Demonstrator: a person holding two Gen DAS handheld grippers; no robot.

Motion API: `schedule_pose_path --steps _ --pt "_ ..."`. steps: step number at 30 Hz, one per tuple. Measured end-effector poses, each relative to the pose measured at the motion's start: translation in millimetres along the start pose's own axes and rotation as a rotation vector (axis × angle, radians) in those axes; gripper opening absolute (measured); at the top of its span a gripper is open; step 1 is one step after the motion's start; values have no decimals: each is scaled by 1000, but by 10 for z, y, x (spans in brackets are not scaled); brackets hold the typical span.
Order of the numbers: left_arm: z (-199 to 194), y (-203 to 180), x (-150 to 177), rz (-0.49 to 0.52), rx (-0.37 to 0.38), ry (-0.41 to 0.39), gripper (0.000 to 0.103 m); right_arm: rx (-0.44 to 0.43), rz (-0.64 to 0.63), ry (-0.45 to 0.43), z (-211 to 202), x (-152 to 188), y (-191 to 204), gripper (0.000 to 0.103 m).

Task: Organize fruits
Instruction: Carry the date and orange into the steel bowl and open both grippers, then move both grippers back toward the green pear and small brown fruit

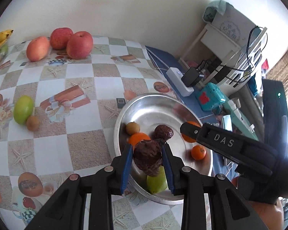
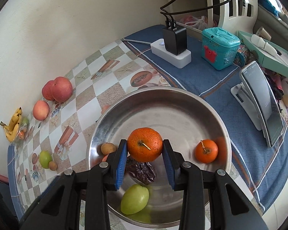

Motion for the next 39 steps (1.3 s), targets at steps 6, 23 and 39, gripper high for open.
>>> schedule_pose_path --steps 6,23,39 --pt "9 86 13 -26 -14 6 35 4 -4 13 34 30 16 41" --pt "-445 1597 32 -346 -413 -1 57 -25 -131 72 143 235 439 41" --pt "-847 2230 87 -497 -536 -43 103 -76 -376 81 134 539 1196 48"
Point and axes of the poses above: each gripper's, at about its wrist camera, not at the fingertips, and z roughly the way its jaws point, y to its left, x to its underside, the point moved 9 cm from there along z, roughly the way its jaws point, and after that the axes turned 1 degree about -z, right-handed, at the moved point
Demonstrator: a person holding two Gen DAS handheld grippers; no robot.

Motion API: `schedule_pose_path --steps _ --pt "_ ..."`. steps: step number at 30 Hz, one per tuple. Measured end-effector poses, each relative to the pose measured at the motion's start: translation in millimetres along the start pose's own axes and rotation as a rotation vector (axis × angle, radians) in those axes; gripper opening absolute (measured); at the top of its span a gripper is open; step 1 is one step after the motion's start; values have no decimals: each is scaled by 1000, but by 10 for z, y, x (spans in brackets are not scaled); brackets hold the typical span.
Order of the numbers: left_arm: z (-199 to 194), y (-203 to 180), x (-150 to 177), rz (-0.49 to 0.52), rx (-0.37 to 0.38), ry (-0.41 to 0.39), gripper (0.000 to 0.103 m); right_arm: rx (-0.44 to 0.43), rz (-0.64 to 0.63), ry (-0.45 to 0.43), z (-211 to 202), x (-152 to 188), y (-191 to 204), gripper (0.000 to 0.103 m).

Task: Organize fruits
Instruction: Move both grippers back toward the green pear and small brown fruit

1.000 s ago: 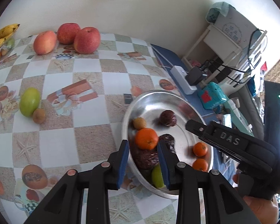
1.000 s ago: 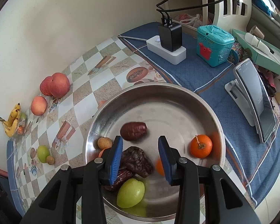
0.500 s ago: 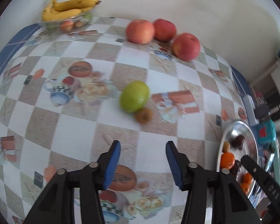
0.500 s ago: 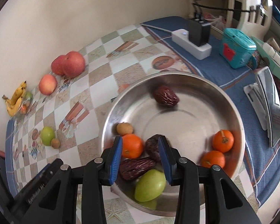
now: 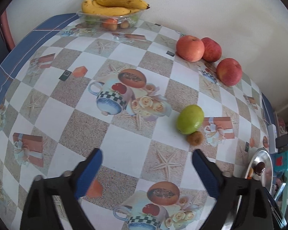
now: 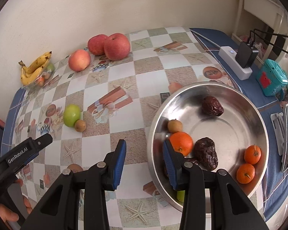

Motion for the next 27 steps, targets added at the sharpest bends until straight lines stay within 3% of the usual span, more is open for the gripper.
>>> schedule_pose_path --steps 1,3,9,12,20,24,27 --pt "7 20 1 -2 -9 -1 103 -2 -3 2 15 6 19 65" --pt "22 55 -2 0 -31 -3 103 -1 -6 5 47 17 39 81" --pt "47 120 -9 1 -62 -7 103 -4 -5 27 152 70 47 83" --pt "55 131 -17 4 -66 -8 103 -12 7 26 186 76 40 98" --pt "42 129 -96 3 -58 -21 103 -46 -15 8 236 66 155 98" --pt "46 68 -197 1 -21 -24 103 -89 -28 8 271 49 264 98" --pt "48 -25 -271 -9 53 -24 103 -123 -54 -3 288 -1 394 98"
Point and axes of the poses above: each gripper's, at about its wrist camera, not at the fingertips, and z roughly the way its jaws point, y to its left, x to its underside, the point moved 9 cm from there along z, roughly the way its jaws point, and after that the axes turned 1 degree about -z, right-handed, at the moved point
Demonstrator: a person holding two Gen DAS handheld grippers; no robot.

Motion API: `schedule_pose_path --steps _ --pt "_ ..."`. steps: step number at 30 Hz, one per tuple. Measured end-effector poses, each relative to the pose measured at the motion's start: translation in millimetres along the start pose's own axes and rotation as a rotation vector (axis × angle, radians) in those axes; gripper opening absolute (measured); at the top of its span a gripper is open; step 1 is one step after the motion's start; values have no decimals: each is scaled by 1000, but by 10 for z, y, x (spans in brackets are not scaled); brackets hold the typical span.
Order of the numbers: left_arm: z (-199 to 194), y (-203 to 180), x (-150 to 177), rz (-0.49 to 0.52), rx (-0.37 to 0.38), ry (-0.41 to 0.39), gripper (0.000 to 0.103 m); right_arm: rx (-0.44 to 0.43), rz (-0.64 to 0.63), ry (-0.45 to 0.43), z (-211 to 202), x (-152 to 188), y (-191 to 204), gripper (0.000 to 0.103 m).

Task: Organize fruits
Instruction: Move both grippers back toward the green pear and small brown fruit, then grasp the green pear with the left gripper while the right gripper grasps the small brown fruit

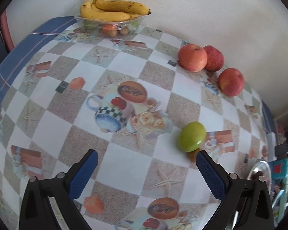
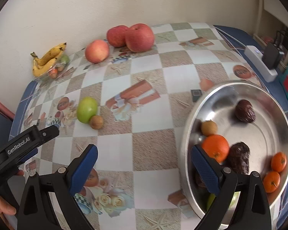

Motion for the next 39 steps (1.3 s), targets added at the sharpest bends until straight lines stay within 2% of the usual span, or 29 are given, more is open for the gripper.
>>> schedule_pose_path --steps 7,10,11,12,13,18,22,24,26,28,33,39 --pt "116 -228 -153 23 83 11 101 -83 -13 -31 132 -189 319 97" --pt "243 -337 -176 39 119 35 95 -86 -47 -14 263 -192 431 95" --pt "312 -371 -160 45 128 57 92 -81 -64 -6 319 -190 466 91" --pt "369 -391 -145 47 131 77 91 -76 -80 2 370 -186 495 79" --pt "419 -414 -131 49 134 91 89 -72 -94 12 422 -180 518 72" --pt "600 -517 -105 67 157 134 77 -77 -120 60 675 -155 583 68" --pt "674 -581 -109 67 197 152 58 -88 -142 60 753 -198 646 60" --pt "681 -613 -121 58 231 155 50 -127 -144 59 767 -221 710 55" --pt "680 -626 -130 63 234 154 49 -158 -145 58 780 -237 763 50" --pt "681 -628 -127 63 236 154 49 -182 -149 53 764 -256 811 41" --pt "629 -534 -95 13 252 163 49 -237 -139 63 746 -247 894 23" --pt "513 -337 45 -27 222 166 49 -200 -161 67 676 -170 893 22"
Point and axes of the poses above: each gripper's, at about its wrist camera, not at the fingertips, and z roughly the way its jaws point, y to its left, x to its underside, the point moved 9 cm from there along z, roughly the way its jaws point, and after that the axes turned 1 degree about -z, right-handed, at the moved point
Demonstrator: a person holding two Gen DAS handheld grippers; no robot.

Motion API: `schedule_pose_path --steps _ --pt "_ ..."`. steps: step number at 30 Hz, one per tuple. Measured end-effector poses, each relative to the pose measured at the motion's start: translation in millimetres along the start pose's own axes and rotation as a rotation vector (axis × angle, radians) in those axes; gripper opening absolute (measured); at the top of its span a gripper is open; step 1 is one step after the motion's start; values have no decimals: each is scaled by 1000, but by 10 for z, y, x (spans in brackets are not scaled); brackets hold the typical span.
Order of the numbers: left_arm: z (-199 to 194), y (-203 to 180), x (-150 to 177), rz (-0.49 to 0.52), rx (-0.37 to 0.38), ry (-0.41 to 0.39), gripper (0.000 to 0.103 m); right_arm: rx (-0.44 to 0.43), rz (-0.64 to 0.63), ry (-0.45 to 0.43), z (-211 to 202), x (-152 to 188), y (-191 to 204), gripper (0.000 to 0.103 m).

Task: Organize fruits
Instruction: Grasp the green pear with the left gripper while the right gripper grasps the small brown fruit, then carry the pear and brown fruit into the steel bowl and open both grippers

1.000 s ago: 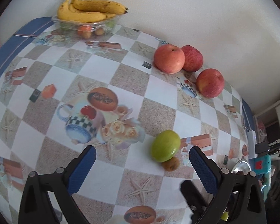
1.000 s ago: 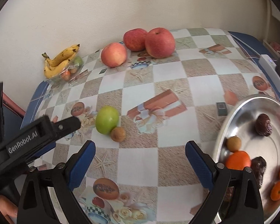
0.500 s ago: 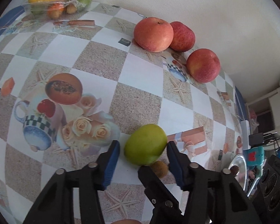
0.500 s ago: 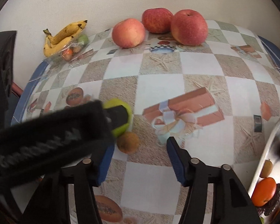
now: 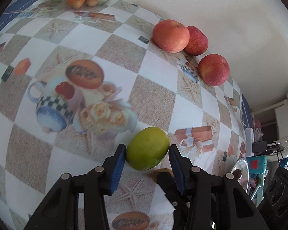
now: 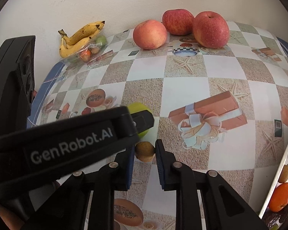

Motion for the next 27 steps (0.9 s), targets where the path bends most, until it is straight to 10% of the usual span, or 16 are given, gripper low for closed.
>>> schedule_pose_path --steps 27 --pt "-562 59 528 48 -3 -22 49 107 60 -75 -885 539 77 22"
Point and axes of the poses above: each gripper's, at about its wrist camera, not at the fingertips, and z roughly the way its jaws point, y to its left, x to its underside, the point moved 9 cm from there along z, roughly the way its jaws point, and after that the axes turned 1 degree about -z, right-handed, at the moved point
